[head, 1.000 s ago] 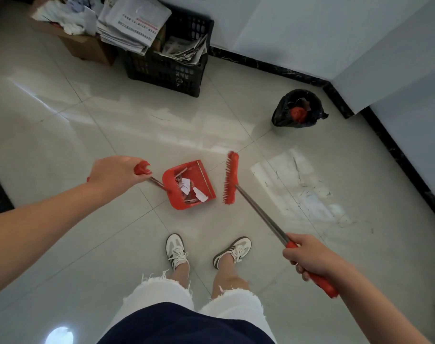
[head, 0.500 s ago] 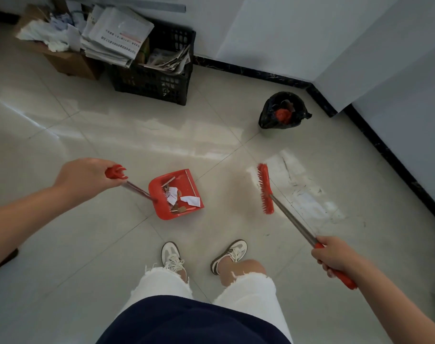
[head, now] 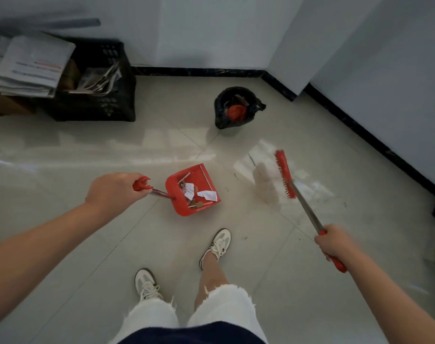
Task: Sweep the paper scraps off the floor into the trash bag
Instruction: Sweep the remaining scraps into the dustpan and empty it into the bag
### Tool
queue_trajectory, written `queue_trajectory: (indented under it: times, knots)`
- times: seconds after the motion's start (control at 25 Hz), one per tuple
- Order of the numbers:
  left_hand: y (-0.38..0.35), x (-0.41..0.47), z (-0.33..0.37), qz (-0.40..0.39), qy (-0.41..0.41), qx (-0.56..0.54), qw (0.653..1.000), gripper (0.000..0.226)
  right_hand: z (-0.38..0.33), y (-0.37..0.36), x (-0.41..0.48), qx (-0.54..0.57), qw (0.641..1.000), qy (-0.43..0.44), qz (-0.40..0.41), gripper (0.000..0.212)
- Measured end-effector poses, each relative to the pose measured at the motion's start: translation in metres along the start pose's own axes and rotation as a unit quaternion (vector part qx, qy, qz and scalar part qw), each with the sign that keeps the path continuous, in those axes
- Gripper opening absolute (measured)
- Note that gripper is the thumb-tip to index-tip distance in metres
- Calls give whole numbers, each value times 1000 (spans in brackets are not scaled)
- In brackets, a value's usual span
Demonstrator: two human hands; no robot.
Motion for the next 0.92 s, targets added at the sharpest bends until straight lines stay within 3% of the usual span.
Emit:
queue_trajectory:
  times: [0.16,0.32,0.44,0.6,0.72,0.92]
  knots:
    - [-12,66,69,-3,-63,36,997,25,-7,43,89,50,998,-11,26,15]
    - [-28,123,124,21,-117,78,990,23,-18,51,172,154,985,-59,-49,28]
    - [-41,152,145,1,-95,86,992,21,-30,36,199,199,973,-51,-103,29]
    - [-50,161,154,21,-120,91,988,14,-23,7,143,131,980,-10,-152,34]
    - [-53,160,148,21,-148,74,986,13,-8,-15,76,93,970,8,-226,79]
    - [-62,152,134,-29,-160,66,984,13,-50,-38,-7,227,909,12,-349,81]
Point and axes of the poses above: each hand's wrist, its own x-axis towards the middle knuckle, its own y-axis out of the back of the hand, z = x × y, the point moved 2 cm from there along x, towards the middle knuckle, and after that the axes turned 4 degrees about -y, right-handed, at the moved point
